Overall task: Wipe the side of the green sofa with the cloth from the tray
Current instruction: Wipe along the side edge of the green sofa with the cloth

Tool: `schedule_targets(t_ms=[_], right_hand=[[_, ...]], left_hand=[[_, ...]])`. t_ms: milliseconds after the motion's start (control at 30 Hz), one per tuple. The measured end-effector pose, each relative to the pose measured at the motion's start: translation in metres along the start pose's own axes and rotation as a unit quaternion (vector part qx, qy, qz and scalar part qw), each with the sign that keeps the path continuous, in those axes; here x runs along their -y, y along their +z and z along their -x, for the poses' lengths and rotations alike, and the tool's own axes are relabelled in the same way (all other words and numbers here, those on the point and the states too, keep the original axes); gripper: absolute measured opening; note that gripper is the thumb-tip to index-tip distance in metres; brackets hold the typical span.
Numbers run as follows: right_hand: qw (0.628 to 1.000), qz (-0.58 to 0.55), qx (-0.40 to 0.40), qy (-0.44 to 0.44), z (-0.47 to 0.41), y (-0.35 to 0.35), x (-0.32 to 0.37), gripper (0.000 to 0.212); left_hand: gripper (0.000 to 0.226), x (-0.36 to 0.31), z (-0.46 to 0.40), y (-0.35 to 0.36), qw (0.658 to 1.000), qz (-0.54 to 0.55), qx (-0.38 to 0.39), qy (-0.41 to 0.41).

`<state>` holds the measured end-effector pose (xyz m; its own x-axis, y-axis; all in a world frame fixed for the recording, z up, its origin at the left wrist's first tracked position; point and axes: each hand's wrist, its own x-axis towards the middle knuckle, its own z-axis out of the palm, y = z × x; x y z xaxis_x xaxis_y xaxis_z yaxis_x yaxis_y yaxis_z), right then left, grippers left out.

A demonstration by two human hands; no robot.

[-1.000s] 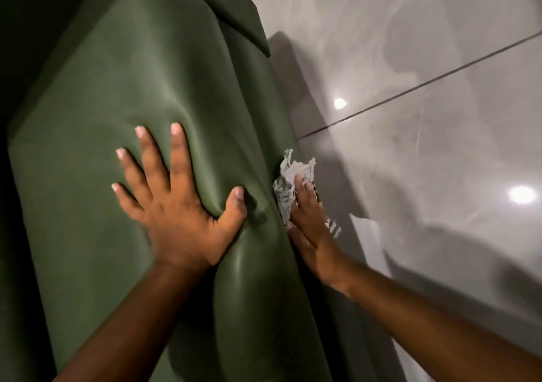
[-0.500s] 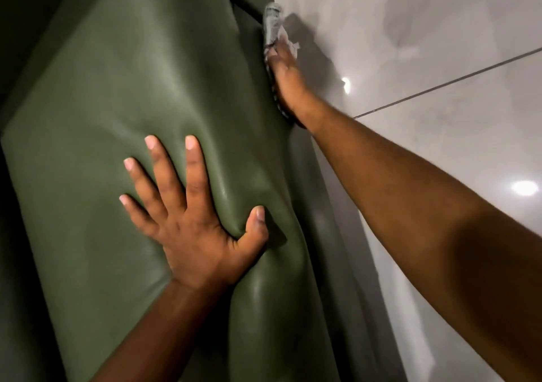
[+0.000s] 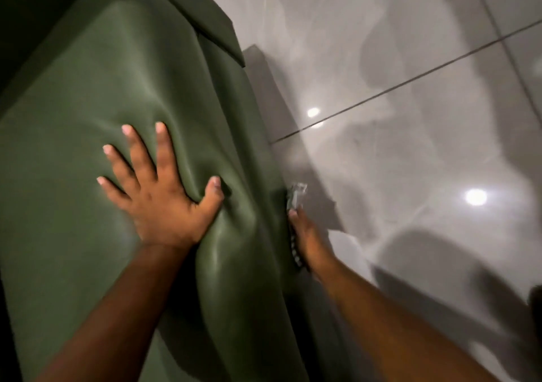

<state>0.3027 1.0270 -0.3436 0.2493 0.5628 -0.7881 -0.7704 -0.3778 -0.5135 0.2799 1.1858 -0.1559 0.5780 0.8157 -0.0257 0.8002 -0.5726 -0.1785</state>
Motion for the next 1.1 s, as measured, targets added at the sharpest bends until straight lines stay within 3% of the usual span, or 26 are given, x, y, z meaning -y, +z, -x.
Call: schedule_targets(t_ms=[167, 267, 367, 467, 600, 700, 800, 967, 1100], right_hand=[[0.993, -0.024, -0.011, 0.111, 0.044, -0.022, -0.059, 0.033], [0.993, -0.006, -0.013, 0.115, 0.084, -0.025, -0.074, 0.038], [0.995, 0.001, -0.002, 0.097, 0.128, -0.030, -0.082, 0.046], [0.984, -0.083, -0.006, 0.156, 0.166, -0.041, -0.068, 0.044], [0.967, -0.231, -0.006, 0.105, 0.206, -0.058, -0.018, 0.047], [0.962, -0.257, 0.002, 0.094, 0.246, -0.070, 0.036, 0.051], [0.972, -0.220, 0.027, 0.074, 0.306, -0.068, 0.099, 0.049], [0.991, -0.095, 0.083, 0.045, 0.413, -0.025, 0.194, 0.047], [0.984, 0.015, 0.176, 0.041, 0.492, 0.028, 0.240, 0.050]], left_hand=[[0.095, -0.002, 0.002, -0.003, 1.000, -0.021, 0.012, -0.003], [0.086, -0.010, 0.033, -0.018, 0.998, 0.022, 0.048, -0.026], [0.079, -0.019, 0.100, -0.034, 0.993, 0.066, 0.095, -0.024], [0.076, -0.021, 0.188, -0.050, 0.990, 0.053, 0.127, -0.006], [0.069, -0.009, 0.264, -0.074, 0.970, 0.118, 0.205, -0.056], [0.072, -0.004, 0.302, -0.107, 0.940, 0.204, 0.247, -0.119], [0.076, 0.000, 0.334, -0.162, 0.916, 0.263, 0.236, -0.188], [0.079, 0.018, 0.387, -0.269, 0.891, 0.273, 0.202, -0.302], [0.082, 0.029, 0.433, -0.349, 0.858, 0.274, 0.157, -0.405]])
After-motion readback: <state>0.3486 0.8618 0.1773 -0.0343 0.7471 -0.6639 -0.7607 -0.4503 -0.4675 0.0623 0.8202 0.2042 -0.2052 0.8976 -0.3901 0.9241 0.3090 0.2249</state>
